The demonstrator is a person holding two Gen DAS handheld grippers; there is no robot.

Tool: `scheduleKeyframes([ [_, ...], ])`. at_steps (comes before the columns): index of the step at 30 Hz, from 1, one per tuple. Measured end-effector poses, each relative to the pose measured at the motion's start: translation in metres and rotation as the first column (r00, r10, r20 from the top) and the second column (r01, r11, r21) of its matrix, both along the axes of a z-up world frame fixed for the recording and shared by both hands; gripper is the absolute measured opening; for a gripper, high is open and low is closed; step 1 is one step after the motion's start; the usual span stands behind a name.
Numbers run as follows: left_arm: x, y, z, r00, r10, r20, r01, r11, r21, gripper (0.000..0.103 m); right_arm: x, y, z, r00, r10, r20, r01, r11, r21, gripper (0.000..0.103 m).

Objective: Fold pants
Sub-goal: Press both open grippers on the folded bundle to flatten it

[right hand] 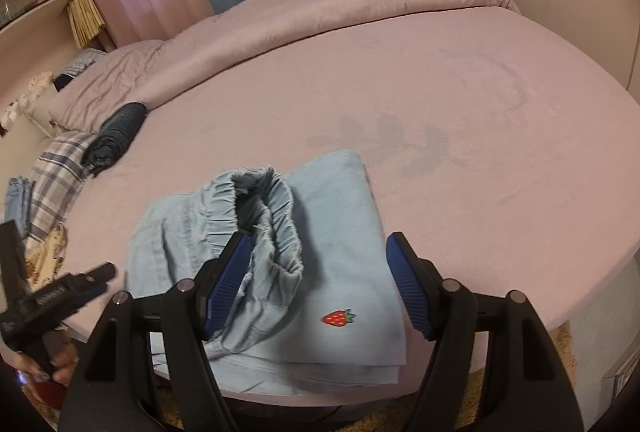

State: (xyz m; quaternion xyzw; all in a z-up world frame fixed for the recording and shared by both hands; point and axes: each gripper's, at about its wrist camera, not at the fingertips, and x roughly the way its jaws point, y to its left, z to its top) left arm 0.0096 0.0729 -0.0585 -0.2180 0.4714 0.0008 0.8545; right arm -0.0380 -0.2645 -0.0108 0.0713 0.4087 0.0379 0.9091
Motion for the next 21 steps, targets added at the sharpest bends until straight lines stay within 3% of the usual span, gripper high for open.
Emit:
scheduleKeyframes([
  [8,-0.002,-0.009,-0.012,0.999,-0.048,-0.023,0.049,0.999,0.010,0.067,0.000,0.022,-0.009,0.998,0.060,-0.030,-0.061,0.998,-0.024,0.071],
  [21,0.000,-0.011,-0.022,0.997,-0.053,-0.058,0.053,0.999,0.008,0.067,0.010,0.027,-0.034,0.992,0.045,-0.116,-0.051,0.997,-0.050,0.071],
])
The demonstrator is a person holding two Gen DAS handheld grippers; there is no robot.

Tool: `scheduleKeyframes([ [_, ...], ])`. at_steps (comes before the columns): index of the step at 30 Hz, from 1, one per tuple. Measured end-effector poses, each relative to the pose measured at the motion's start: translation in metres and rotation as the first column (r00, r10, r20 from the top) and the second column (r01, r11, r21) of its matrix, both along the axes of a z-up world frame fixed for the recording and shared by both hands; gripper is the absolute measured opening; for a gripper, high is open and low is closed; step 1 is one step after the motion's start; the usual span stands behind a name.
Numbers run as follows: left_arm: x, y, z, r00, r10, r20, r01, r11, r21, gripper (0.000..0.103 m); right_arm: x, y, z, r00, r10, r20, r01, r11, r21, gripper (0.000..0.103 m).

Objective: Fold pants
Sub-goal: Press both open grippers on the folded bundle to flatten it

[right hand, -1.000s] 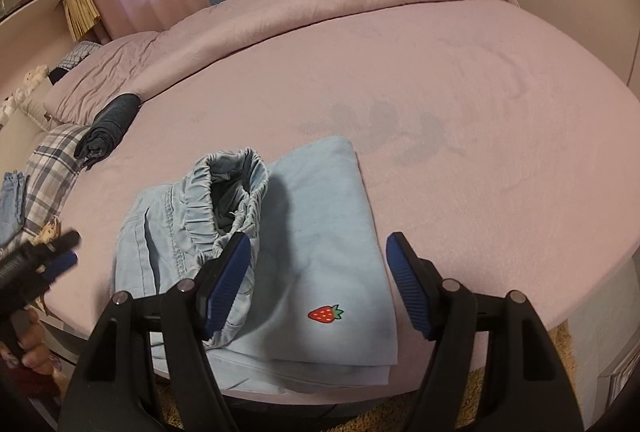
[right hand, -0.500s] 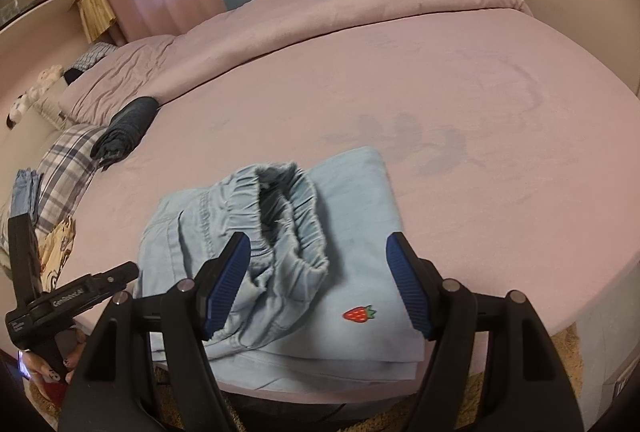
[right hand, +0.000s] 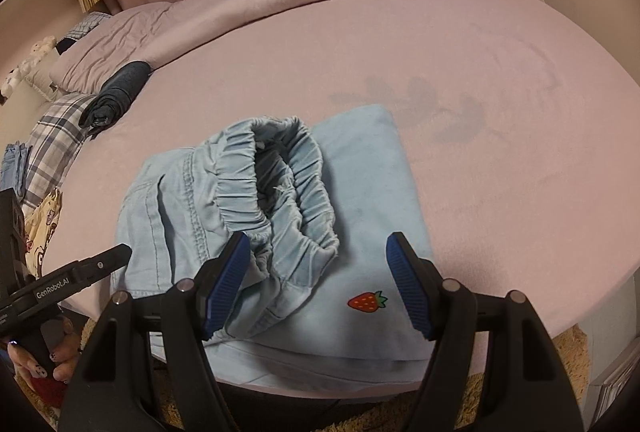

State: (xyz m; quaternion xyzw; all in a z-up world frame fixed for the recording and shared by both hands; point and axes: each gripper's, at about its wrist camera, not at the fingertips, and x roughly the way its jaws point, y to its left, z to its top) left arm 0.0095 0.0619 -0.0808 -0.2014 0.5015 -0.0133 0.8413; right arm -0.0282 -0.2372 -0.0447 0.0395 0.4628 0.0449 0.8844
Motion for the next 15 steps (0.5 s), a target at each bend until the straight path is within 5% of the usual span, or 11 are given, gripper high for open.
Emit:
scheduleKeyframes([
  [15,0.0015,0.0025,-0.0025,1.000,-0.003,-0.012,0.003,1.000,-0.009,0.067,0.0034,-0.0004,-0.0059,1.000,-0.011,-0.015,0.011,1.000,-0.011,0.072],
])
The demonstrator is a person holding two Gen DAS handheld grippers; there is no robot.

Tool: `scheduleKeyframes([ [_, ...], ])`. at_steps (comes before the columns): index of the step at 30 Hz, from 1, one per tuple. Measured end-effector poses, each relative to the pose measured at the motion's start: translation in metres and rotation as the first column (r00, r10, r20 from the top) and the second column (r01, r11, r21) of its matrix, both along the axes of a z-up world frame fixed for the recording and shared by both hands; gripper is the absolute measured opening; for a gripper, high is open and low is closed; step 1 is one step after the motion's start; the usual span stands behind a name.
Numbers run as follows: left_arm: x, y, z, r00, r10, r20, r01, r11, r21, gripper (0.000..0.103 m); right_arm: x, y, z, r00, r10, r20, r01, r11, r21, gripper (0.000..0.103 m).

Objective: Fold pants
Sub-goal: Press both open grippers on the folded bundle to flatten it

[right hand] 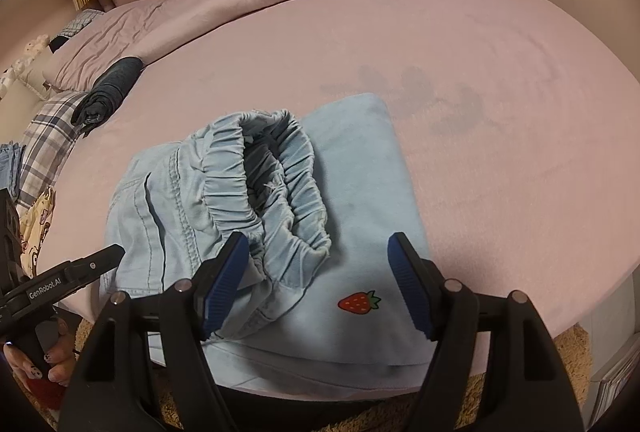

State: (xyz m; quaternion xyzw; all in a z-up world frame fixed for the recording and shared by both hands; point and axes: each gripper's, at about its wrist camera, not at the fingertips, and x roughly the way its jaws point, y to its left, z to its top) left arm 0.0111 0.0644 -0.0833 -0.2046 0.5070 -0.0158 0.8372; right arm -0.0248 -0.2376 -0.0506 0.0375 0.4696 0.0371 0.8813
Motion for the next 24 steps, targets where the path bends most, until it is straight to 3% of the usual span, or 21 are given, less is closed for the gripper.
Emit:
scheduleKeyframes([
  [24,-0.0006,-0.0012,-0.0012,1.000,0.002,0.002,-0.002,1.000,0.001,0.067,0.0015,-0.0032,-0.0084,1.000,-0.019,-0.010,0.019,0.999,-0.025,0.073],
])
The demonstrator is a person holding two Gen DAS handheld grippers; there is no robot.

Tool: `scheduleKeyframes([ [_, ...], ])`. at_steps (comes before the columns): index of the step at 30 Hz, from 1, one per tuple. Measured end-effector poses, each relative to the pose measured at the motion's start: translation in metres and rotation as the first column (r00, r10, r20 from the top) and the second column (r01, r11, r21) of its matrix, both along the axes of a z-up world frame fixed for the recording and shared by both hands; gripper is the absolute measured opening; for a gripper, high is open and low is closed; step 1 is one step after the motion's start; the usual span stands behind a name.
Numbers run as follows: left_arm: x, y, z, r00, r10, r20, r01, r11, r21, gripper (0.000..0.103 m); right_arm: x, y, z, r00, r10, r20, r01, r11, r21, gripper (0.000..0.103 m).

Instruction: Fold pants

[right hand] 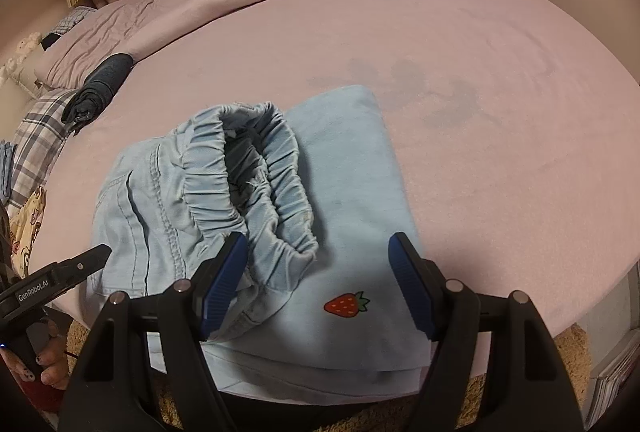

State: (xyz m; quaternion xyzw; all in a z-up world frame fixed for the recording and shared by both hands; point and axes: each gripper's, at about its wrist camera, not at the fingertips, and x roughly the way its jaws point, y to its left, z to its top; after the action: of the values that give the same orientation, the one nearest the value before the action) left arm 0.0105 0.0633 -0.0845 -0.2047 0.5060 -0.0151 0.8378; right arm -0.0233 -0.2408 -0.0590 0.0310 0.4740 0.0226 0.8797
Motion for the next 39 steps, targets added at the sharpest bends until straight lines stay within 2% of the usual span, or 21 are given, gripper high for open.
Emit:
scheduleKeyframes([
  [16,-0.001,-0.001,0.000,1.000,-0.001,0.001,0.001,1.000,-0.003,0.067,0.001,-0.001,0.000,1.000,-0.005,-0.003,0.005,1.000,-0.005,0.073],
  [22,-0.003,0.003,0.000,1.000,-0.007,-0.001,0.006,1.000,-0.017,0.067,-0.002,0.000,0.008,1.000,-0.011,0.020,0.011,1.000,-0.020,0.073],
  [28,-0.004,0.006,0.003,1.000,-0.012,-0.001,0.012,1.000,-0.003,0.067,-0.009,-0.006,0.024,0.998,-0.009,0.067,0.008,1.000,0.015,0.073],
  [33,-0.003,0.004,0.004,1.000,-0.010,-0.006,0.010,1.000,-0.005,0.067,-0.013,0.001,0.025,0.997,0.041,0.061,-0.046,0.996,0.080,0.073],
  [39,-0.003,0.004,0.004,1.000,-0.008,-0.007,0.008,1.000,-0.002,0.067,-0.021,0.038,0.019,0.982,0.177,0.071,-0.180,0.983,0.042,0.074],
])
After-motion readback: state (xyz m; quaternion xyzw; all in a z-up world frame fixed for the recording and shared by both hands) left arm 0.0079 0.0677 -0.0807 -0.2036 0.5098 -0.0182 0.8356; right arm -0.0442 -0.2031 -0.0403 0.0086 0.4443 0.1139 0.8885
